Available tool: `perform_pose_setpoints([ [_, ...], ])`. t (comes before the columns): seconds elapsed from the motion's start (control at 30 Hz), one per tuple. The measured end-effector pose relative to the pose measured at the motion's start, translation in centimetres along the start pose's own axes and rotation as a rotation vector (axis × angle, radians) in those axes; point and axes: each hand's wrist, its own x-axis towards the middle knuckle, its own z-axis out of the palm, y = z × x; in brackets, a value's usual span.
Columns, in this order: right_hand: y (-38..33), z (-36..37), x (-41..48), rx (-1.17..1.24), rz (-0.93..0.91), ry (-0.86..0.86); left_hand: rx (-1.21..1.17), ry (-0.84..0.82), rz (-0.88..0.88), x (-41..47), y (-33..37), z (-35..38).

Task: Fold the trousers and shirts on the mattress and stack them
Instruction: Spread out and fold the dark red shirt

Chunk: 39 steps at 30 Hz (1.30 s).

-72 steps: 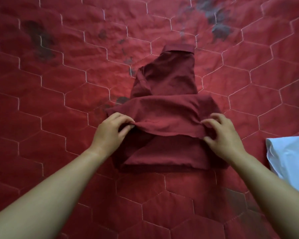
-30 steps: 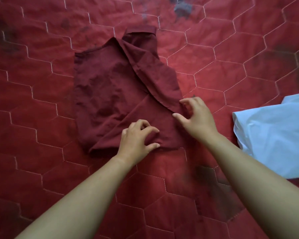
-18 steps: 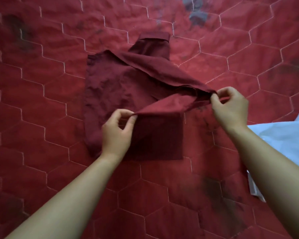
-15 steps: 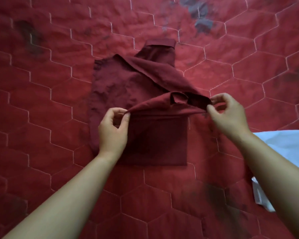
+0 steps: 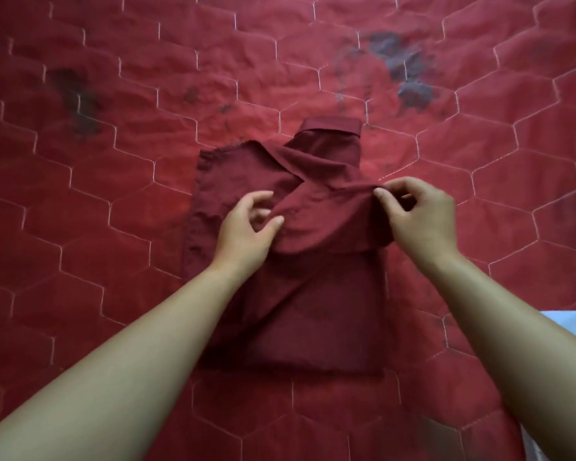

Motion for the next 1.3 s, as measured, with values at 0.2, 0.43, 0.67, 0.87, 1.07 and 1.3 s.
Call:
perform_pose_setpoints([
  [0.2, -5.2, -0.8, 4.9, 0.164, -0.122, 0.237, -0.098, 0.325, 0.311, 4.6, 4.3, -2.7],
  [0.43, -3.7, 2.5, 5.7, -0.132, -0.039, 0.112, 0.528, 0.302, 0.132, 7.7, 3.0, -3.5],
  [0.67, 0.2, 6.1, 0.2, -0.087, 0.213, -0.041, 0.999, -0.204, 0.369, 0.7, -3.2, -1.5],
  [0.87, -1.3, 5.5, -1.1, -0.316, -0.220, 0.042, 1.047, -0.176, 0.326, 1.7, -5.2, -2.1],
  [1.07, 1.3, 5.2, -8.0, -0.562, -0.296, -0.456, 0.975, -0.209, 0.490, -3.4, -5.5, -3.3],
  [1.3, 0.8, 4.2, -14.4, -0.344, -0.352, -0.358, 0.918, -0.152, 0.603, -10.2, -7.1, -6.4],
])
